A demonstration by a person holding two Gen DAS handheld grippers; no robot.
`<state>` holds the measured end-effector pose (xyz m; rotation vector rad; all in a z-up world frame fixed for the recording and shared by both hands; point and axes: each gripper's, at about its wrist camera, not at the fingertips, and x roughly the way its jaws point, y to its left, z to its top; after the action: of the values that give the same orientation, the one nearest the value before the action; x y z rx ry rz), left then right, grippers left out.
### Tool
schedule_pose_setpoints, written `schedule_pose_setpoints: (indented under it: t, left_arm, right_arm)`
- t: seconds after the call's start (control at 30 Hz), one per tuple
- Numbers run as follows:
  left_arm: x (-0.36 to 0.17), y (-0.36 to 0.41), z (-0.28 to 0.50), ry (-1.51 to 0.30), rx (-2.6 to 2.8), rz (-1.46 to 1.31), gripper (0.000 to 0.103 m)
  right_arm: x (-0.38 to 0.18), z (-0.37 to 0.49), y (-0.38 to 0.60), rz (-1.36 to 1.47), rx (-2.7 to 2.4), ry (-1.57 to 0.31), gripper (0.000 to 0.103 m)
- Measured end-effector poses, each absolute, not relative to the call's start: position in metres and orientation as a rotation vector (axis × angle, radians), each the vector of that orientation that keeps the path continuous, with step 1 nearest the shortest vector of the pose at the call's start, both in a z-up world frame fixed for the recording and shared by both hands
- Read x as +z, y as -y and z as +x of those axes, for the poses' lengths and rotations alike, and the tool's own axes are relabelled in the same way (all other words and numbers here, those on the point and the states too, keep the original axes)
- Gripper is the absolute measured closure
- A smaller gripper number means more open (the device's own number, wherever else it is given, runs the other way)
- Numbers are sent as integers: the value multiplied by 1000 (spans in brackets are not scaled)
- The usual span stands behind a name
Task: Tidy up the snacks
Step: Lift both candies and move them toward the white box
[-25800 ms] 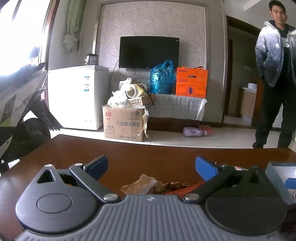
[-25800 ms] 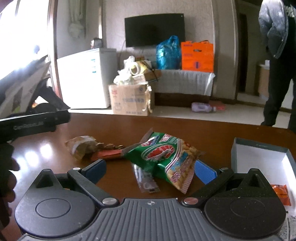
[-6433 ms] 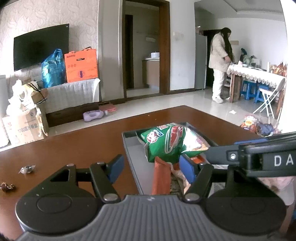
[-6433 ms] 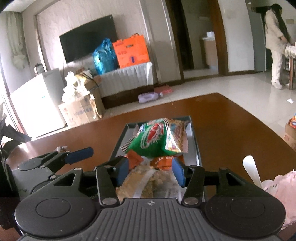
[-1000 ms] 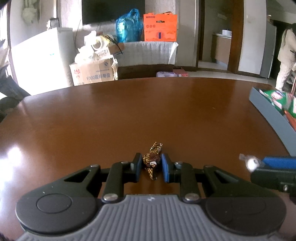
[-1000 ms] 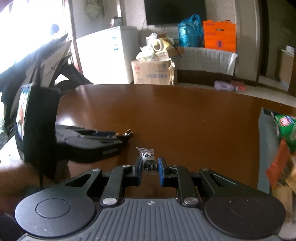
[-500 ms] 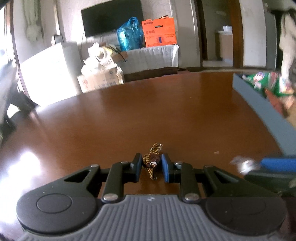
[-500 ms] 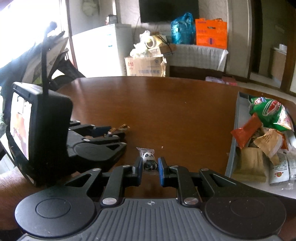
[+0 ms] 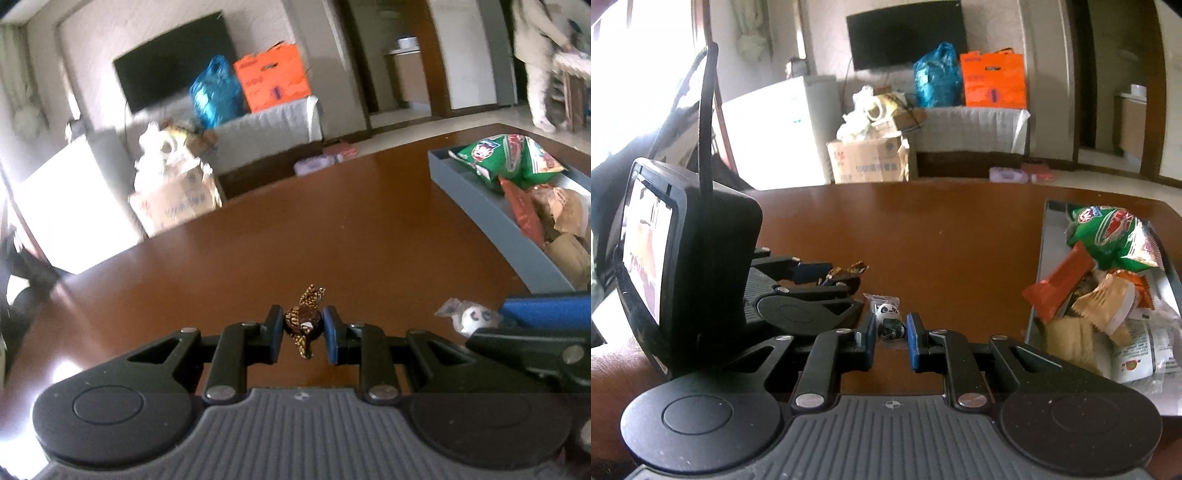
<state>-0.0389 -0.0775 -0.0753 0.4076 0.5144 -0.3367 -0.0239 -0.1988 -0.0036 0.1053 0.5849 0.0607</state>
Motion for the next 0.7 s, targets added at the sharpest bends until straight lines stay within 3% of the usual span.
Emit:
schedule_pose_setpoints:
  t: [0.7]
  left_arm:
    - [-49,66,-6,-488,-349,299,82]
  right_arm:
    - [14,-33,210,107,66,-502,84]
